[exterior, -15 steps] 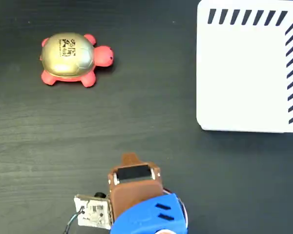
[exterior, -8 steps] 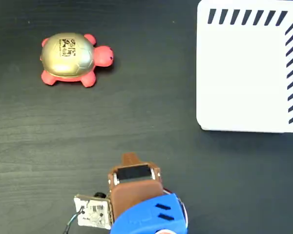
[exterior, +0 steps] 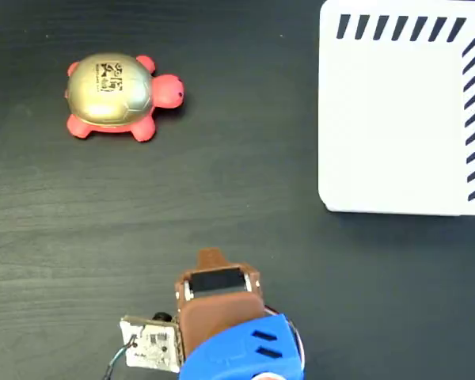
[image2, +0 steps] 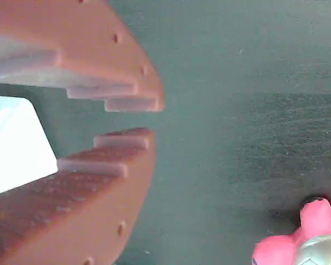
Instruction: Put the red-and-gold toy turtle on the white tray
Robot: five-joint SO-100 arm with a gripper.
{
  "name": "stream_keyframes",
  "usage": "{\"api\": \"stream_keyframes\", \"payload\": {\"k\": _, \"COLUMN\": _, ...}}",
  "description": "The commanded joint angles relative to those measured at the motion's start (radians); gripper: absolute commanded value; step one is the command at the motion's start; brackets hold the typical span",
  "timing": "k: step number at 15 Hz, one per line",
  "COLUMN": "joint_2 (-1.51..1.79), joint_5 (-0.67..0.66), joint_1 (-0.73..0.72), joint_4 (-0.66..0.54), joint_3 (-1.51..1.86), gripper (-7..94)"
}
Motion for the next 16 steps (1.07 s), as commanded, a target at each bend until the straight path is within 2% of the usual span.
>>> {"api": "stream_keyframes", "payload": {"k": 1, "joint_2": 0.006, "joint_5": 0.005, "joint_1": -0.017, "joint_4": 0.018, "joint_3": -0.011, "gripper": 0}}
{"api": "stream_keyframes", "payload": {"k": 14, "joint_2": 0.006, "joint_5": -0.021, "joint_1": -0.043, "joint_4": 0.017, "joint_3": -0.011, "gripper": 0}}
{"api": "stream_keyframes", "payload": {"k": 16, "joint_2": -0.005, "joint_5": 0.017, "joint_1": -0.035, "joint_4": 0.02, "joint_3": -0.02, "gripper": 0}}
